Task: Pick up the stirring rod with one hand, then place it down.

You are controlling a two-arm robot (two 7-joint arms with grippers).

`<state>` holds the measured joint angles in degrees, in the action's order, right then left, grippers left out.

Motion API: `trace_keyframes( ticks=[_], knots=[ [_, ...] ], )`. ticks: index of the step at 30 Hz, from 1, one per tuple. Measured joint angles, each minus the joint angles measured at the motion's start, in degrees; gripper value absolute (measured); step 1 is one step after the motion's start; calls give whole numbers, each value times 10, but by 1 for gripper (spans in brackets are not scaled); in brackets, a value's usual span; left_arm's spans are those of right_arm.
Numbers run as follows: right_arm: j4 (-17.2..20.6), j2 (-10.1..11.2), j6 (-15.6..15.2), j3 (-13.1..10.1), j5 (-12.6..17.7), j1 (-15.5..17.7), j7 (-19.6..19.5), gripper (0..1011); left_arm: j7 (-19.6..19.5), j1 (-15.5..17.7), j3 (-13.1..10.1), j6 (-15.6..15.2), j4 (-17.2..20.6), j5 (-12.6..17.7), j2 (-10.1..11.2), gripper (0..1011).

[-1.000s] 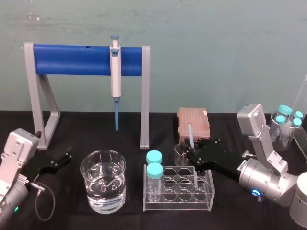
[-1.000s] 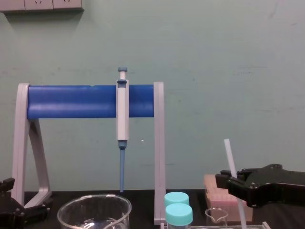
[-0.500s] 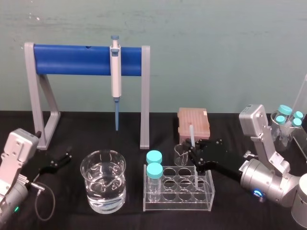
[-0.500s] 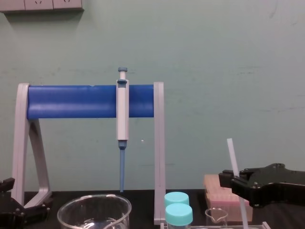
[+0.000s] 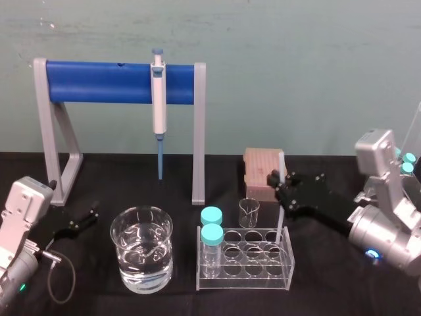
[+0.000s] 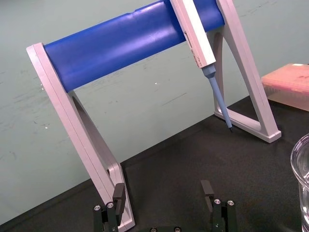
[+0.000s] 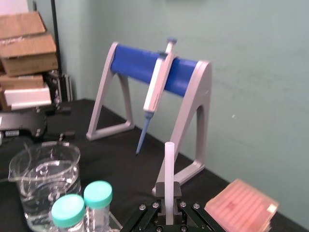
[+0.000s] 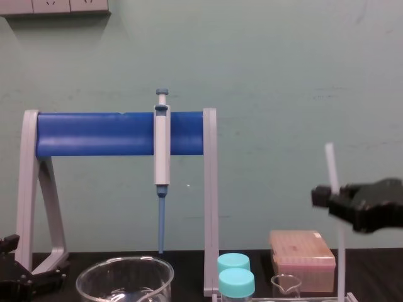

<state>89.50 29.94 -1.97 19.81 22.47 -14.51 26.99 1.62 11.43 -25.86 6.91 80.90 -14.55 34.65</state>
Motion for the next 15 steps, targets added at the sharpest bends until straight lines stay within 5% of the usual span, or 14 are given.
trace_keyframes(
  ticks=[15],
  knots=[
    [53, 13, 14, -62, 60, 22, -6, 71, 0, 0, 0, 0, 0, 0, 0, 1005]
  ],
)
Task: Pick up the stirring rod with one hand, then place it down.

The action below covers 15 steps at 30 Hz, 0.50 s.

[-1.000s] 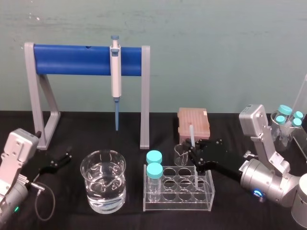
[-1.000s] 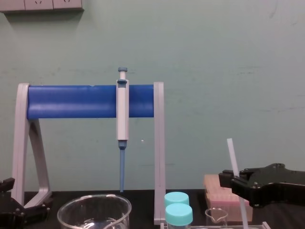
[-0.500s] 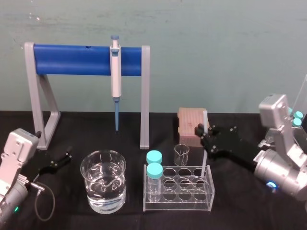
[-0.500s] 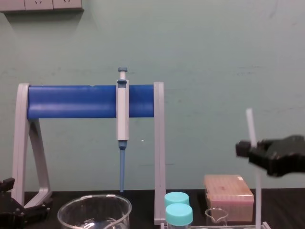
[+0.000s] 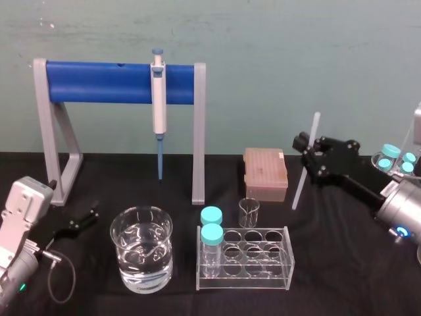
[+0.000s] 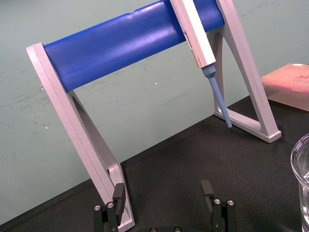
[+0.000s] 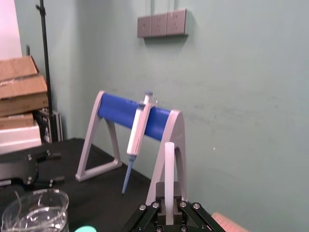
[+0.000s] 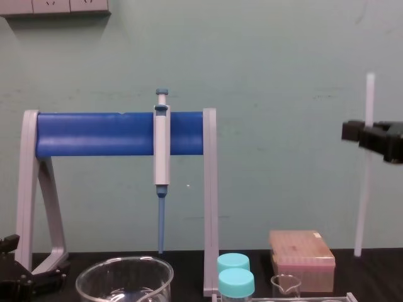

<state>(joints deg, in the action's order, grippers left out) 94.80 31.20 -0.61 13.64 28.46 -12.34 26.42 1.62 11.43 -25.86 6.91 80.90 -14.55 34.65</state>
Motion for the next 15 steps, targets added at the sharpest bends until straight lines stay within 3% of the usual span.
trace_keyframes(
  ticks=[9, 15],
  knots=[
    [30, 9, 2, -16, 14, 6, -8, 71, 0, 0, 0, 0, 0, 0, 0, 1005],
    [44, 17, -15, -19, 17, 6, -15, 71, 0, 0, 0, 0, 0, 0, 0, 1005]
  ],
)
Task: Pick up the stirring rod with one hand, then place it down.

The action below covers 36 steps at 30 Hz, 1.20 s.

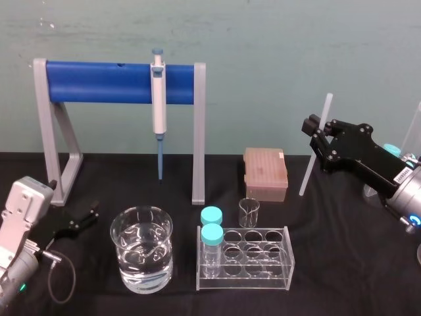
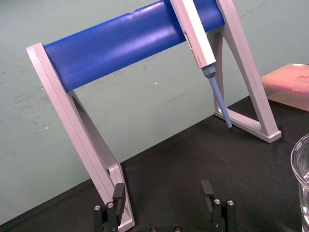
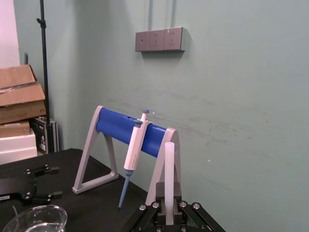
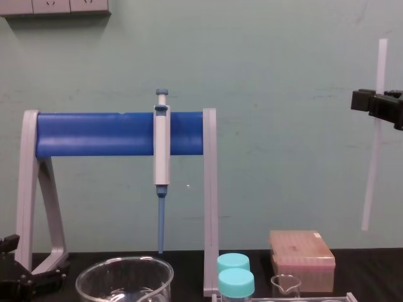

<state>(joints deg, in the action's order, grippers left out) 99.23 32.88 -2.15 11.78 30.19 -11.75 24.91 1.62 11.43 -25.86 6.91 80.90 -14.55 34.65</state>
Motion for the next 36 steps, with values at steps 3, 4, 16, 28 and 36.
trace_keyframes(
  ticks=[3, 4, 16, 28, 36],
  knots=[
    [-1, 0, 0, 0, 0, 0, 0, 71, 0, 0, 0, 0, 0, 0, 0, 1005],
    [-1, -1, 1, 0, 0, 0, 0, 71, 0, 0, 0, 0, 0, 0, 0, 1005],
    [-4, -2, 4, 0, -1, 0, 1, 71, 0, 0, 0, 0, 0, 0, 0, 1005],
    [-5, -3, 5, 1, -1, 0, 2, 71, 0, 0, 0, 0, 0, 0, 0, 1005],
    [-6, -3, 6, 1, -2, 0, 2, 71, 0, 0, 0, 0, 0, 0, 0, 1005]
  ],
)
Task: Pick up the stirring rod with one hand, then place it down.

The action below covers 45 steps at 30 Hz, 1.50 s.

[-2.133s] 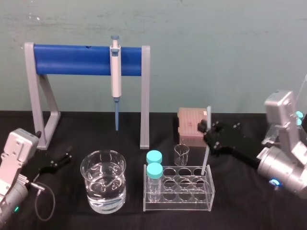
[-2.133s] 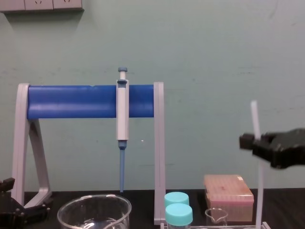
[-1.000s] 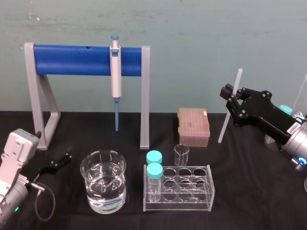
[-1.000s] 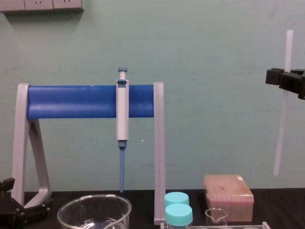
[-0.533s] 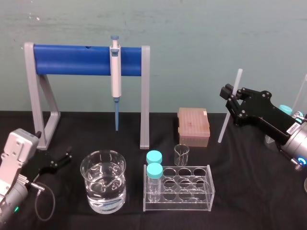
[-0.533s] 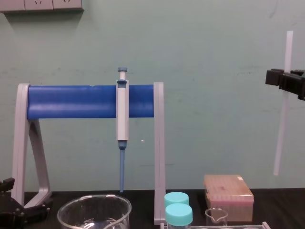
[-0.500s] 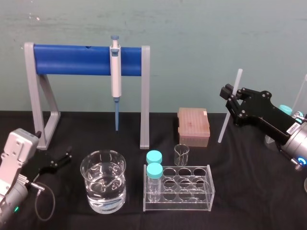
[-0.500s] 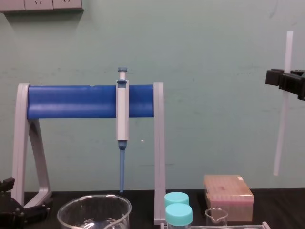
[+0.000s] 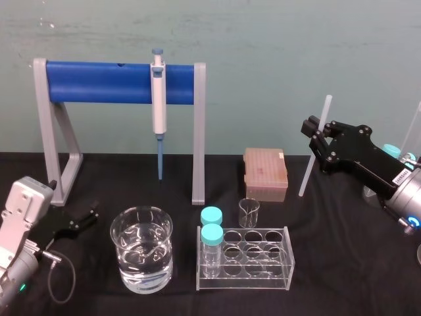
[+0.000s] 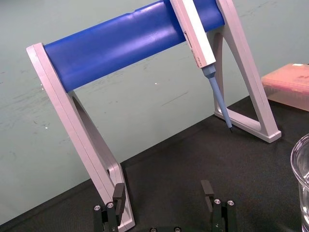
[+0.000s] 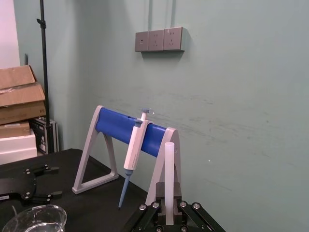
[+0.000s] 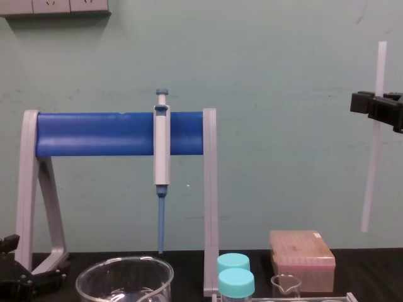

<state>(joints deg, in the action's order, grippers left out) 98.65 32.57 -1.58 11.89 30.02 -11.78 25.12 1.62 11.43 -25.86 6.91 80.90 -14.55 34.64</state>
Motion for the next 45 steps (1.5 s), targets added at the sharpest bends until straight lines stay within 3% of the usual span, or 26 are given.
trace_keyframes(
  ticks=[45],
  knots=[
    [0, 0, 0, 0, 0, 0, 0, 71, 0, 0, 0, 0, 0, 0, 0, 1005]
  ],
)
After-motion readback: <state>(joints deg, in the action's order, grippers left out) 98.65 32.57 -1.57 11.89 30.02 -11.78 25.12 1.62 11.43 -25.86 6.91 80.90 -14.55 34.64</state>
